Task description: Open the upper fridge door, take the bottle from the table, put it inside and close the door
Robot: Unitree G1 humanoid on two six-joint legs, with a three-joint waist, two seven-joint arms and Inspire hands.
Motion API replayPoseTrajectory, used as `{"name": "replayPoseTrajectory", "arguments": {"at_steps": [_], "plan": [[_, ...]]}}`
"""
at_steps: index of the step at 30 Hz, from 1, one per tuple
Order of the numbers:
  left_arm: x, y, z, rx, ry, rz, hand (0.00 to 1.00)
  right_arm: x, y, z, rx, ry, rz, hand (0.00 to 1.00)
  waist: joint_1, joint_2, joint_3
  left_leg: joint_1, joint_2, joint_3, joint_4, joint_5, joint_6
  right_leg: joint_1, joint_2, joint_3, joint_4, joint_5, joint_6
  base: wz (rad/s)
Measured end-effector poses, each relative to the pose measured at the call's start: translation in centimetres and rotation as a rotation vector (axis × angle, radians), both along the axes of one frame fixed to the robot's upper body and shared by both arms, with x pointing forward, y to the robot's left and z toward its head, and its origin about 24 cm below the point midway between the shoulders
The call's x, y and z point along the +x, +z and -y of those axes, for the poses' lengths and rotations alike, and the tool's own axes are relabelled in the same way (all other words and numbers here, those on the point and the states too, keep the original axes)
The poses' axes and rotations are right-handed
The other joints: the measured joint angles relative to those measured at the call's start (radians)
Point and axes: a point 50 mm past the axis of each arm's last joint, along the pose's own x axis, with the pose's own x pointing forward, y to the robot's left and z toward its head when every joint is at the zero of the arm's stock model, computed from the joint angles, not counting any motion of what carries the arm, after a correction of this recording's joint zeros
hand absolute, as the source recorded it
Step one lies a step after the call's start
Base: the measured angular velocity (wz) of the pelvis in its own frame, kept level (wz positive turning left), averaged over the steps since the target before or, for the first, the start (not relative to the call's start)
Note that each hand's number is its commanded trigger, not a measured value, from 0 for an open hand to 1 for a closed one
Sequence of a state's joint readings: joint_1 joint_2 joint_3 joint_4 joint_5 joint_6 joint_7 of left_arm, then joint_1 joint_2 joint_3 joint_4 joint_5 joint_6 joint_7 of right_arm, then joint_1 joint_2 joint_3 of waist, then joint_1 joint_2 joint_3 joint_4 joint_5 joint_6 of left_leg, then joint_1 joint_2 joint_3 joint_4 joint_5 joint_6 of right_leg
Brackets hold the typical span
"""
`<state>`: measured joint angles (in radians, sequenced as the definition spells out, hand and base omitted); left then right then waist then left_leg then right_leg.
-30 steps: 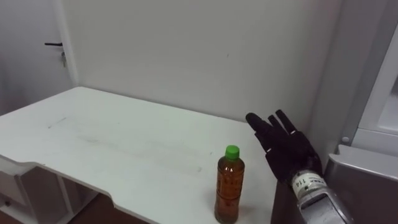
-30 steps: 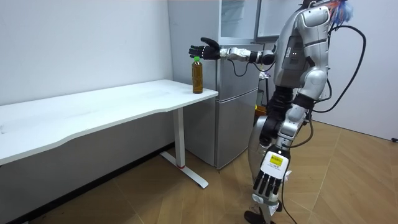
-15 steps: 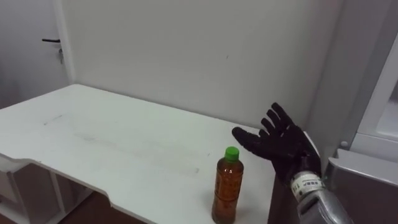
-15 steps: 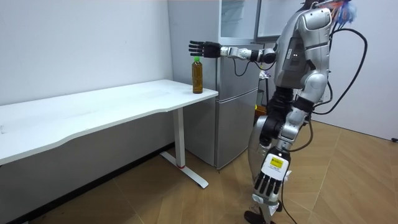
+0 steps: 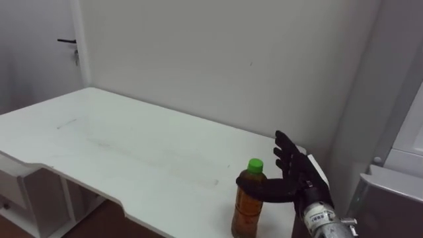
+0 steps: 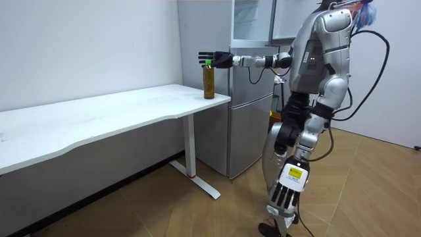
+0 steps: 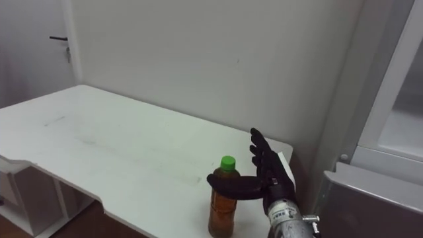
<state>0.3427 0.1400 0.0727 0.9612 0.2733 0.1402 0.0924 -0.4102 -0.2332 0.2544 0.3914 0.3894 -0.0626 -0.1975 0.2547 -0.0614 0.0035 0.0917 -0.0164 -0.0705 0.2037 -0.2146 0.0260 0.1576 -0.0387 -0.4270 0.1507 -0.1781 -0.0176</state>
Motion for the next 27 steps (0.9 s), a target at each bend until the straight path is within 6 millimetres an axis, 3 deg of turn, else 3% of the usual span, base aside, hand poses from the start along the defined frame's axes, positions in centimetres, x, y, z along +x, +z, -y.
{"name": "replayPoseTrajectory", "arguments": {"at_steps": [8,15,20,27], "plan": [[-0.2,0.0,-0.1,-0.015,-0.003,-0.008,0.0,-0.1,-0.3,0.1,-0.01,-0.006,-0.008,0.0,-0.001,-0.009,-0.005,-0.003,-0.004,-0.014,0.002,0.0,0.001,0.004,-0.004,-0.015,0.002,-0.001,0.001,0.05],[-0.3,0.0,-0.1,-0.031,0.002,-0.015,0.0,-0.5,-1.6,0.5,-0.049,-0.018,-0.064,0.0,-0.003,-0.014,-0.0017,0.006,-0.011,-0.019,0.004,0.003,0.005,0.016,-0.011,-0.018,0.005,-0.003,0.005,0.03],[-0.6,0.1,-0.2,-0.028,-0.012,-0.027,0.0,-1.7,-4.6,0.9,-0.079,-0.024,-0.18,0.0,0.004,-0.012,0.0034,0.003,-0.015,-0.021,0.009,0.004,0.009,0.016,-0.014,-0.018,0.004,-0.004,0.008,0.01],[-0.7,0.1,-0.1,-0.039,-0.033,-0.03,0.0,-2.3,-6.5,1.6,-0.102,-0.057,-0.257,0.0,0.007,-0.002,0.0057,-0.03,-0.015,-0.026,0.021,0.004,0.008,-0.007,-0.016,-0.036,0.003,-0.004,0.008,0.06]]}}
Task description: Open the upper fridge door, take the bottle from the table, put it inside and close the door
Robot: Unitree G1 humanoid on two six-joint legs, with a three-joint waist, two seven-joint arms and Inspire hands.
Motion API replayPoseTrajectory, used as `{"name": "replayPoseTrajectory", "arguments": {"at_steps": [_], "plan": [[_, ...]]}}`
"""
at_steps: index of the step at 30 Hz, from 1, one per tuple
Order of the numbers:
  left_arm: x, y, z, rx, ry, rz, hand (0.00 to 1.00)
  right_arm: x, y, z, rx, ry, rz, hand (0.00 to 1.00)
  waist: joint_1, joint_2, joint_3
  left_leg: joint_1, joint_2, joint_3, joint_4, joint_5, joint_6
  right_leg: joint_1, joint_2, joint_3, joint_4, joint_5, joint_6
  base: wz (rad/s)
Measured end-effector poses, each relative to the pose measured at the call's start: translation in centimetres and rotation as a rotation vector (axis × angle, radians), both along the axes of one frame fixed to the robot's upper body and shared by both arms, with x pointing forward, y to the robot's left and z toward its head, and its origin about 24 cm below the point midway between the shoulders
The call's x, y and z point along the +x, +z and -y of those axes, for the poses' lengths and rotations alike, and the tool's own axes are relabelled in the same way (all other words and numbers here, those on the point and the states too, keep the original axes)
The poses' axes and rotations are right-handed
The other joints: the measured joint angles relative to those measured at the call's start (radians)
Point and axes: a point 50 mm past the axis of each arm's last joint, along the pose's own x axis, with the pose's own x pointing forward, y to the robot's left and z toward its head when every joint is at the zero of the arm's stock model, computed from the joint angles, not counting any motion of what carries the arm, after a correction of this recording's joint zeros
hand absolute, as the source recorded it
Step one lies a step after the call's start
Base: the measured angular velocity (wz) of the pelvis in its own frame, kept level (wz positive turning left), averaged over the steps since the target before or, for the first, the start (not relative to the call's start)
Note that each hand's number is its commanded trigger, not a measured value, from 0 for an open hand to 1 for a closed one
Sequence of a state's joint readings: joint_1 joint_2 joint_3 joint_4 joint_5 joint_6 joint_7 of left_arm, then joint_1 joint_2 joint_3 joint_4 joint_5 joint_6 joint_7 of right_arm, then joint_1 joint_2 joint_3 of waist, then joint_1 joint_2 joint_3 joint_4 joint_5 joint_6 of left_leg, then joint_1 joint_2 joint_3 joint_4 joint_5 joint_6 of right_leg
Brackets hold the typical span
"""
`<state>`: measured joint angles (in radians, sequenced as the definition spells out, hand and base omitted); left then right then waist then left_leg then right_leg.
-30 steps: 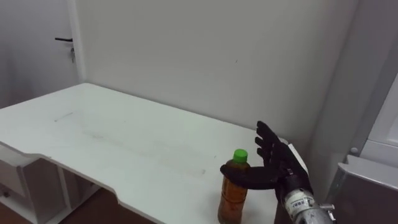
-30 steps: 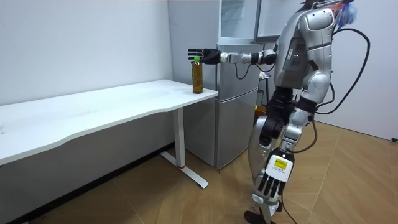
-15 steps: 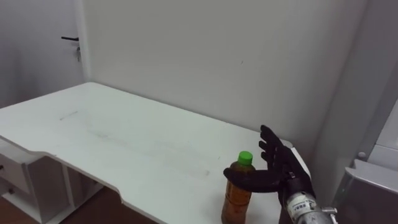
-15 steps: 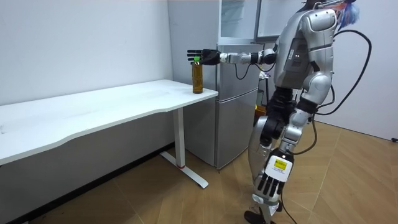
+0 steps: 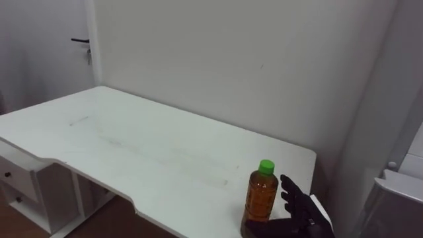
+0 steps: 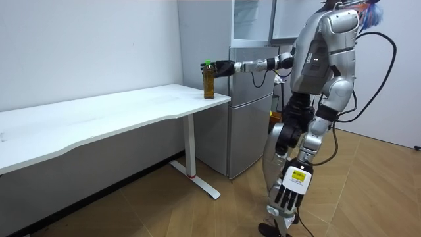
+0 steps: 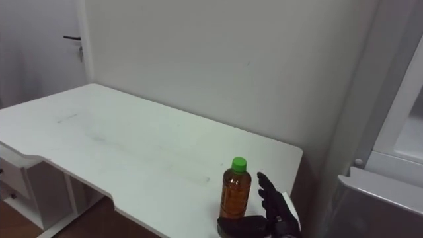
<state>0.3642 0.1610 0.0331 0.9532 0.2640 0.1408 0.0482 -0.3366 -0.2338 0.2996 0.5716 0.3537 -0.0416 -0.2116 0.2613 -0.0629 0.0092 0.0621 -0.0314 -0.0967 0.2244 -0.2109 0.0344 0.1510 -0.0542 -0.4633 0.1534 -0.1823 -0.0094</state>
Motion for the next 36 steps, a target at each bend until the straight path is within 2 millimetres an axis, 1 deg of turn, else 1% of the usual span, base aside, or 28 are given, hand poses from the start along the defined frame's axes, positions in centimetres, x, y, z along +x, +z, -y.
{"name": "replayPoseTrajectory", "arguments": {"at_steps": [2,5,7,10,13,15,16,18,19,21,22,23,24,25,26,27,28,29,33,36], "plan": [[0.0,0.0,-0.1,0.004,-0.002,0.002,0.0,-0.1,-0.5,0.5,-0.013,-0.041,-0.018,0.0,0.015,0.003,-0.0023,-0.005,0.0,-0.003,0.001,0.0,0.0,-0.006,-0.001,-0.004,0.001,0.0,0.0,0.0],[0.2,0.1,-0.1,0.006,-0.004,0.008,0.0,-0.2,-0.4,0.8,-0.015,-0.077,-0.017,0.0,0.021,0.009,-0.0039,-0.021,-0.003,-0.016,0.01,0.0,0.0,-0.014,-0.001,-0.009,0.002,0.0,0.0,0.11],[0.2,0.1,-0.2,0.008,-0.005,0.01,0.0,-0.1,-0.4,0.9,0.0,-0.092,-0.015,0.0,0.023,0.014,-0.0068,-0.031,-0.003,-0.018,0.011,0.0,0.0,-0.024,-0.001,-0.01,0.005,0.0,0.001,0.07],[0.2,0.2,-0.5,0.013,-0.011,0.016,0.0,0.0,-0.3,1.1,0.022,-0.115,-0.014,0.0,0.029,0.021,-0.0051,-0.056,-0.004,-0.023,0.014,0.0,0.0,-0.047,-0.003,-0.011,0.018,-0.001,0.0,0.04],[0.3,0.2,-0.7,0.018,-0.014,0.019,0.0,-0.1,-0.6,1.9,0.018,-0.157,-0.031,0.0,0.046,0.022,-0.0036,-0.073,-0.004,-0.023,0.02,0.002,-0.001,-0.063,-0.005,-0.011,0.023,0.0,0.0,0.0],[0.1,0.2,-0.7,0.017,-0.013,0.015,0.0,-0.1,-0.6,2.2,0.008,-0.168,-0.03,0.0,0.048,0.024,-0.0022,-0.078,-0.005,-0.024,0.023,0.002,-0.001,-0.068,-0.007,-0.014,0.028,-0.001,0.0,0.03],[0.0,0.2,-0.7,0.016,-0.012,0.013,0.0,0.1,-0.4,2.3,0.004,-0.168,-0.025,0.0,0.045,0.024,-0.0014,-0.086,-0.007,-0.027,0.03,0.002,-0.001,-0.072,-0.011,-0.024,0.032,-0.002,-0.001,0.09],[0.3,0.2,-0.6,0.014,-0.019,0.022,0.0,0.3,-0.1,2.7,-0.004,-0.172,-0.016,0.0,0.046,0.022,-0.0017,-0.104,-0.01,-0.031,0.037,0.004,0.001,-0.087,-0.015,-0.033,0.037,-0.003,-0.002,0.1],[0.5,0.2,-0.5,0.01,-0.031,0.027,0.0,0.6,0.2,2.7,-0.007,-0.172,-0.007,0.0,0.047,0.017,-0.0033,-0.115,-0.012,-0.031,0.038,0.008,0.003,-0.097,-0.018,-0.034,0.039,-0.003,-0.002,0.07],[0.8,0.2,-0.3,0.004,-0.044,0.03,0.0,0.9,0.6,2.6,-0.006,-0.166,0.009,0.0,0.048,0.015,0.0018,-0.122,-0.015,-0.031,0.037,0.012,0.005,-0.105,-0.021,-0.035,0.042,-0.003,-0.002,0.03],[0.8,0.1,-0.2,0.001,-0.054,0.03,0.0,1.2,0.8,2.5,-0.005,-0.163,0.016,0.0,0.051,0.012,0.0021,-0.128,-0.017,-0.032,0.035,0.015,0.005,-0.116,-0.024,-0.034,0.05,-0.004,-0.001,0.0],[0.9,0.1,-0.1,-0.004,-0.063,0.032,0.0,1.6,1.2,2.5,-0.007,-0.161,0.025,0.0,0.051,0.009,0.0051,-0.133,-0.018,-0.035,0.035,0.017,0.006,-0.121,-0.026,-0.035,0.052,-0.004,-0.002,0.0],[0.9,0.1,-0.1,-0.006,-0.065,0.034,0.0,1.7,1.4,2.5,-0.01,-0.161,0.028,0.0,0.051,0.007,0.0049,-0.139,-0.018,-0.035,0.036,0.017,0.006,-0.126,-0.026,-0.035,0.052,-0.004,-0.002,0.0],[1.1,0.1,-0.1,-0.013,-0.068,0.038,0.0,2.2,1.7,2.5,-0.019,-0.159,0.037,0.0,0.051,0.002,0.0064,-0.144,-0.018,-0.035,0.037,0.018,0.006,-0.132,-0.026,-0.035,0.054,-0.004,-0.002,0.0],[1.3,0.1,0.0,-0.019,-0.071,0.041,0.0,2.4,1.9,2.5,-0.021,-0.159,0.041,0.0,0.052,-0.002,0.011,-0.147,-0.019,-0.037,0.039,0.018,0.006,-0.133,-0.026,-0.036,0.053,-0.004,-0.002,0.0],[1.4,0.1,0.0,-0.02,-0.072,0.044,0.0,2.4,2.0,2.5,-0.022,-0.158,0.042,0.0,0.053,-0.005,0.0127,-0.147,-0.019,-0.038,0.039,0.018,0.006,-0.133,-0.026,-0.036,0.053,-0.004,-0.002,0.06],[1.5,0.1,0.0,-0.021,-0.073,0.047,0.0,2.5,2.1,2.4,-0.021,-0.158,0.046,0.0,0.054,-0.009,0.013,-0.151,-0.019,-0.038,0.045,0.018,0.006,-0.135,-0.026,-0.038,0.053,-0.004,-0.002,0.06],[1.7,0.1,0.0,-0.022,-0.074,0.051,0.0,2.6,2.2,2.4,-0.021,-0.157,0.049,0.0,0.055,-0.012,0.0109,-0.157,-0.019,-0.038,0.047,0.018,0.006,-0.14,-0.026,-0.041,0.053,-0.004,-0.001,0.05],[2.2,0.1,-0.1,-0.024,-0.055,0.073,0.0,2.8,2.4,2.3,-0.016,-0.156,0.057,0.0,0.068,-0.013,0.0103,-0.163,-0.018,-0.038,0.048,0.018,0.006,-0.148,-0.027,-0.041,0.059,-0.003,-0.002,0.0],[2.6,0.1,-0.1,-0.019,-0.046,0.089,0.0,3.1,3.0,2.2,-0.016,-0.154,0.075,0.0,0.075,-0.013,0.0101,-0.165,-0.017,-0.038,0.042,0.018,0.006,-0.152,-0.027,-0.041,0.06,-0.003,-0.002,0.0]]}}
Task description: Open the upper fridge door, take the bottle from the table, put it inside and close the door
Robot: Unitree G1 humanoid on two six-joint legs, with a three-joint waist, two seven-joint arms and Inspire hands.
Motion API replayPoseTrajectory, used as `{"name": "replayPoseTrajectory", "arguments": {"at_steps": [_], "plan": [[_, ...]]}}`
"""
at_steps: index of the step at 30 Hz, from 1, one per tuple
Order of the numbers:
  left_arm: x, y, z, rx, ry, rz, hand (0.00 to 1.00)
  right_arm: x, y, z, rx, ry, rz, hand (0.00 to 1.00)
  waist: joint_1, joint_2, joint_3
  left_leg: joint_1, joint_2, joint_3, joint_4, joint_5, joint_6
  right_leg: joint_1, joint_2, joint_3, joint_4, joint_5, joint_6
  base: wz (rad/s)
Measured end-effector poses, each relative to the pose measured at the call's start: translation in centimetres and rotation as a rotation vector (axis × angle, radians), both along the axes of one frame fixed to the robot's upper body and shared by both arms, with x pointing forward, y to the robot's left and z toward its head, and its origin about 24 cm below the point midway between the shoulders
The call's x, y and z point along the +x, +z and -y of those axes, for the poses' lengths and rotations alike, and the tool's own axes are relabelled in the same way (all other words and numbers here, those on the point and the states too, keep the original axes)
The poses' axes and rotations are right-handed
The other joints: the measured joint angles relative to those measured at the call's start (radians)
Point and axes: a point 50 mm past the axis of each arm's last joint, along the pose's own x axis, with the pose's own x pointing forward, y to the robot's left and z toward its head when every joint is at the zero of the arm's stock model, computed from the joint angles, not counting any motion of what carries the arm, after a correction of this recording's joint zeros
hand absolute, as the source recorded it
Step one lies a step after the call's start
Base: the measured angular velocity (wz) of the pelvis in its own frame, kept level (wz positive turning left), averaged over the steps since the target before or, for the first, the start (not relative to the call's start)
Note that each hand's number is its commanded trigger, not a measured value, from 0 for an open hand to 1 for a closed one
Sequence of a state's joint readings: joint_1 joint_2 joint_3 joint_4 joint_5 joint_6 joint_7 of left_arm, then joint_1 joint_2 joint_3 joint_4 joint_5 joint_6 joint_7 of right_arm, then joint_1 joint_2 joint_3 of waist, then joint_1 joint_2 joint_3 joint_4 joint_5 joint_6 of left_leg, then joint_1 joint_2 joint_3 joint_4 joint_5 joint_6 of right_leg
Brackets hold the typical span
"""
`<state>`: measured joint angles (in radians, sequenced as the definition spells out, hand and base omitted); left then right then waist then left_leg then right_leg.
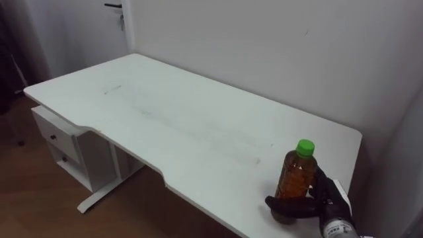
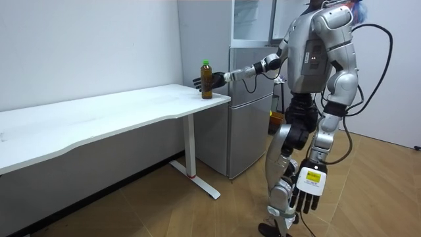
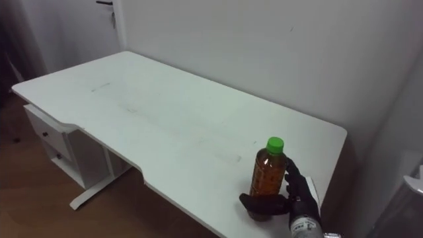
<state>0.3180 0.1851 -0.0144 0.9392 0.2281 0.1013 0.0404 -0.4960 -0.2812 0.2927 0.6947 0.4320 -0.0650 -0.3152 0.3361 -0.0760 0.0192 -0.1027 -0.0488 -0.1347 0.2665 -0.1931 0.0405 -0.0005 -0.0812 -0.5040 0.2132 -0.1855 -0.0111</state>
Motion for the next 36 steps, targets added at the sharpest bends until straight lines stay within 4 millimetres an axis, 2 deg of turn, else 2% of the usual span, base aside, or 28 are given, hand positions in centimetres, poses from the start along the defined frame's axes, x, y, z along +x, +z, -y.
{"name": "replayPoseTrajectory", "arguments": {"at_steps": [8,11,16,17,18,24,26,31,36], "plan": [[0.0,0.1,-0.3,0.021,0.003,0.003,0.0,1.5,2.4,-0.6,-0.003,-0.006,0.071,0.0,0.008,-0.013,-0.0013,0.002,0.0,0.005,0.001,0.0,0.0,-0.002,-0.002,0.005,0.008,0.0,0.0,-0.01],[0.0,0.1,-0.4,0.023,0.003,0.004,0.0,1.6,2.5,-0.5,-0.004,-0.02,0.076,0.0,0.021,-0.023,0.0,0.002,0.001,0.007,0.001,0.0,0.0,-0.003,-0.002,0.005,0.008,0.001,-0.001,0.0],[0.0,0.1,-0.5,0.026,0.003,0.004,0.0,1.6,2.5,-0.5,0.005,-0.026,0.075,0.0,0.029,-0.027,-0.001,0.0,0.0,0.007,0.002,0.0,0.0,-0.003,-0.003,0.005,0.007,0.002,-0.001,0.0],[0.0,0.2,-0.6,0.029,0.003,0.005,0.0,1.6,2.4,-0.5,0.031,-0.032,0.072,0.67,0.028,-0.027,-0.001,0.001,0.0,0.007,0.002,0.0,0.0,-0.003,-0.002,0.005,0.007,0.002,-0.001,0.0],[0.0,0.2,-0.6,0.03,0.004,0.005,0.0,1.5,2.4,-0.5,0.041,-0.035,0.07,1.0,0.027,-0.027,-0.0009,0.001,0.0,0.007,0.002,0.0,0.0,-0.002,-0.002,0.005,0.007,0.002,-0.001,0.0],[0.0,0.3,-1.1,0.036,0.04,0.014,0.0,1.5,2.2,-0.3,0.126,-0.064,0.055,1.0,0.025,-0.024,0.001,0.002,0.0,0.006,0.002,0.0,0.0,0.0,-0.002,0.007,0.007,0.002,-0.001,0.0],[-0.1,0.3,-1.1,0.041,0.061,0.021,0.0,1.5,2.1,-0.3,0.169,-0.073,0.048,1.0,0.026,-0.018,0.005,0.002,0.0,0.005,0.003,0.0,0.0,0.002,-0.002,0.006,0.007,0.002,-0.001,0.0],[-0.2,0.3,-1.1,0.034,0.096,0.024,0.0,1.4,1.8,-0.1,0.179,-0.073,0.047,1.0,0.025,-0.011,0.0098,0.004,0.0,0.004,0.003,0.0,0.0,0.004,-0.001,0.006,0.007,0.003,-0.001,0.0],[-0.3,0.3,-1.1,0.036,0.108,0.024,0.0,1.4,1.7,0.1,0.182,-0.07,0.064,1.0,0.026,-0.005,0.011,-0.002,0.0,0.003,0.003,0.0,0.0,-0.003,-0.001,0.008,0.007,0.003,-0.001,0.0]]}}
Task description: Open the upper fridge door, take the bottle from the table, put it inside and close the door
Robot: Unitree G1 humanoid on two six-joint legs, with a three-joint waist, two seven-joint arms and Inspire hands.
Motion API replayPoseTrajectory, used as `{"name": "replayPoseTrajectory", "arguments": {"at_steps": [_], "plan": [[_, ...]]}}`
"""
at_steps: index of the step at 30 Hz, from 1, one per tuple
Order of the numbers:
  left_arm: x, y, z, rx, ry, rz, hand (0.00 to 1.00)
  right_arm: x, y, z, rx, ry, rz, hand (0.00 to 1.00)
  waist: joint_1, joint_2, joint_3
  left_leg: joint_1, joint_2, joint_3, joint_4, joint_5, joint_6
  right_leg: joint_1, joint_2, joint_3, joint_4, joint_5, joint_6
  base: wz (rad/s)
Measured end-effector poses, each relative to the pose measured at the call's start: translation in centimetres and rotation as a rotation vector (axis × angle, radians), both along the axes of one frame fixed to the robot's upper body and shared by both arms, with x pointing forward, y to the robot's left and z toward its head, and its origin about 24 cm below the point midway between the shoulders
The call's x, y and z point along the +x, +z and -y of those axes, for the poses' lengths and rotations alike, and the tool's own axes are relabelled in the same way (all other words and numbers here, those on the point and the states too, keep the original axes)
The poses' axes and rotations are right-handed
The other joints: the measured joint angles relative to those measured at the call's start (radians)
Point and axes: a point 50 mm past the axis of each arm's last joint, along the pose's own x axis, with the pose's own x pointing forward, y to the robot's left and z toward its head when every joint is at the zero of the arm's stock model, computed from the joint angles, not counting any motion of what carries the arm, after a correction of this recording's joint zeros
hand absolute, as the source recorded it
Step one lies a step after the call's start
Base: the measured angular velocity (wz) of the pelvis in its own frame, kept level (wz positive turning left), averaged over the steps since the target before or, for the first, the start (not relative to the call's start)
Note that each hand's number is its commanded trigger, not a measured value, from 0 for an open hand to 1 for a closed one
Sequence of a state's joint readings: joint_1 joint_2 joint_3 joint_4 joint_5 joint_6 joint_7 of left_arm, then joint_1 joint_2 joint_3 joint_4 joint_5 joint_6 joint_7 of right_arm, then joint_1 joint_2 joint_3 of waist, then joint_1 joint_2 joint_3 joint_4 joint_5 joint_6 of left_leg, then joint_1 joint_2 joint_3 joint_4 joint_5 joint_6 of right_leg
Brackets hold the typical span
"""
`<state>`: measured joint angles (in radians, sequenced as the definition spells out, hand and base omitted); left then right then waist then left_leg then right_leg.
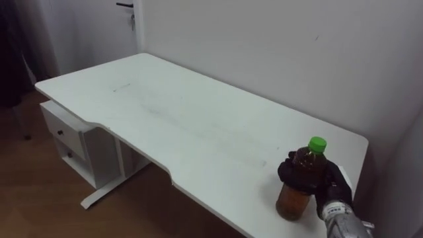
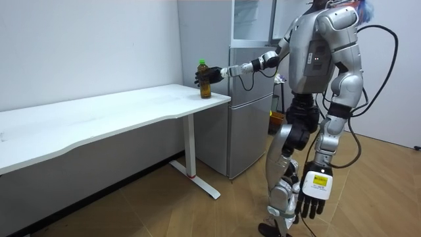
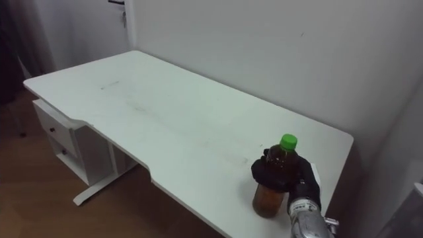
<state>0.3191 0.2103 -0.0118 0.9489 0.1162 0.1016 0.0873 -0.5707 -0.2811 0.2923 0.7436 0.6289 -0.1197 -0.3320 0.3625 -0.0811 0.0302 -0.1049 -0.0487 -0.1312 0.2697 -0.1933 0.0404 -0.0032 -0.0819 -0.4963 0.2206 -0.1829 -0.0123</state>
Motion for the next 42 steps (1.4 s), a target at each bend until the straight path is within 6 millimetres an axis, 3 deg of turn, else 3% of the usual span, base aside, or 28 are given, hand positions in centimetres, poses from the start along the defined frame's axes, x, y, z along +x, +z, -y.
{"name": "replayPoseTrajectory", "arguments": {"at_steps": [7,9,16,20,23,26,33,35,39,42], "plan": [[0.0,0.0,0.0,0.009,0.024,0.009,0.0,0.0,-0.3,0.1,0.066,0.037,0.015,1.0,0.001,0.011,-0.0063,-0.004,0.003,0.014,-0.001,0.0,0.0,-0.008,0.001,0.003,0.0,0.001,-0.001,-0.03],[0.0,0.0,0.0,0.009,0.024,0.01,0.0,0.0,-0.3,0.0,0.078,0.061,0.016,1.0,-0.008,0.012,-0.006,-0.004,0.003,0.016,-0.001,0.0,0.0,-0.008,0.001,0.001,0.0,0.001,-0.002,0.0],[0.0,0.2,-0.4,0.035,0.056,0.025,0.0,-0.2,-0.5,-0.3,0.106,0.104,-0.001,1.0,-0.031,0.004,-0.016,0.021,0.005,0.032,-0.017,0.003,0.002,0.002,0.0,0.02,-0.002,0.002,-0.001,-0.06],[-0.3,0.2,-0.7,0.037,0.093,0.03,0.0,-1.5,-0.5,-1.4,0.09,0.173,0.005,1.0,-0.059,0.007,-0.0189,0.033,0.008,0.051,-0.025,0.003,0.003,0.006,0.0,0.03,-0.001,0.004,0.001,-0.07],[-0.1,0.3,-0.8,0.046,0.113,0.039,0.0,-2.0,0.7,-2.2,0.032,0.236,0.043,1.0,-0.091,0.02,-0.0264,0.038,0.008,0.057,-0.025,0.005,0.005,0.003,-0.002,0.035,-0.001,0.005,0.002,-0.05],[-0.3,0.3,-0.6,0.059,0.132,0.044,0.0,-2.2,2.6,-2.1,-0.013,0.267,0.119,1.0,-0.097,0.034,-0.0348,0.072,0.01,0.08,-0.049,0.007,0.009,0.018,-0.001,0.064,-0.002,0.007,0.005,-0.25],[-0.6,0.4,-1.1,0.086,0.141,0.042,0.0,-2.3,8.2,-0.9,0.007,0.219,0.334,1.0,-0.147,0.03,-0.0379,0.132,0.017,0.114,-0.083,0.007,0.009,0.059,0.003,0.082,-0.002,0.007,0.006,-0.1],[-0.5,0.4,-1.2,0.088,0.137,0.049,0.0,-2.5,9.4,-1.2,-0.017,0.239,0.385,1.0,-0.161,0.021,-0.0439,0.138,0.019,0.123,-0.086,0.007,0.009,0.063,0.003,0.085,-0.002,0.007,0.006,-0.02],[-0.8,0.5,-1.2,0.093,0.124,0.035,0.0,-2.9,11.0,-1.3,-0.046,0.247,0.45,1.0,-0.185,0.018,-0.0403,0.144,0.018,0.126,-0.081,0.007,0.009,0.071,0.003,0.088,-0.006,0.009,0.01,-0.02],[-1.3,0.5,-1.2,0.094,0.124,0.023,0.0,-3.3,12.2,-1.3,-0.045,0.255,0.499,1.0,-0.198,0.024,-0.0358,0.154,0.021,0.138,-0.085,0.006,0.01,0.076,0.012,0.119,-0.016,0.014,0.009,-0.2]]}}
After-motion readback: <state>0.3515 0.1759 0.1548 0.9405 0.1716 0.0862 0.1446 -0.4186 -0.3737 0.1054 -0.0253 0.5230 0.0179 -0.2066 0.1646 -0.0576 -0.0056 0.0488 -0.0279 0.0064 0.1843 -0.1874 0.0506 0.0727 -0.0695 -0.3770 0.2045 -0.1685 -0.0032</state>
